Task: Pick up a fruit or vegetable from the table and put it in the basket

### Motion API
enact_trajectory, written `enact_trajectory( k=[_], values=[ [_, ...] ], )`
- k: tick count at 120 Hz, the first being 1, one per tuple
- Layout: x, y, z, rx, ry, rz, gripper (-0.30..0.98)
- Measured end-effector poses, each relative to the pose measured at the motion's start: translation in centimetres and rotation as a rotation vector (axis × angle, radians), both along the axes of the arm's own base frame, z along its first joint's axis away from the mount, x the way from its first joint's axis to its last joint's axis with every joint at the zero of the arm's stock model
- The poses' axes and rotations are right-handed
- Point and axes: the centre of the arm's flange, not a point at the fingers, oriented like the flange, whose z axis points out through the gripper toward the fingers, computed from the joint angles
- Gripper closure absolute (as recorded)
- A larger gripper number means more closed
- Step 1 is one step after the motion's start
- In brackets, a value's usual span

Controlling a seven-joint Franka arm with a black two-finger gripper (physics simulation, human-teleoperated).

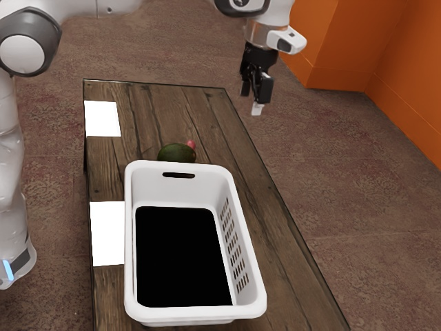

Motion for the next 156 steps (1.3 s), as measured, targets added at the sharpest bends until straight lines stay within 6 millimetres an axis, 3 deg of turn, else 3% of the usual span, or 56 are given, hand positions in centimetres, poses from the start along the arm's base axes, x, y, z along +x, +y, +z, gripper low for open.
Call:
enact_trajectory(
  k=[11, 20, 26, 46, 64, 69, 76, 83, 90, 106, 121, 130, 138, 148, 156],
  values=[
    [0.1, 0.1, 0.1, -0.005, 0.002, -0.008, 0.00],
    [-0.5, 0.3, 3.9, -0.005, -0.070, -0.016, 0.00],
    [-1.1, 0.4, 4.4, -0.004, -0.048, -0.038, 0.00],
    [-0.9, 0.7, -2.4, -0.021, 0.116, -0.165, 0.00],
    [-0.7, 0.9, -4.5, -0.036, 0.142, -0.264, 0.00],
    [-1.8, 1.0, -5.5, -0.039, 0.152, -0.291, 0.00],
    [-4.8, 1.4, -5.6, -0.039, 0.138, -0.314, 0.00],
    [-7.5, 5.8, -6.0, -0.055, 0.120, -0.262, 0.00],
    [-9.0, 7.4, -5.9, -0.052, 0.078, -0.261, 0.00],
    [-11.5, 6.0, -6.2, -0.085, 0.084, -0.427, 0.00],
    [-13.8, 7.6, -7.5, -0.196, 0.092, -0.563, 0.00],
    [-13.8, 8.6, -9.9, -0.241, 0.133, -0.574, 0.00],
    [-13.9, 7.5, -10.8, -0.228, 0.157, -0.576, 0.00],
    [-14.8, 7.1, -10.6, -0.235, 0.159, -0.608, 0.00],
    [-15.7, 8.8, -9.6, -0.239, 0.131, -0.609, 0.00]
  ],
)
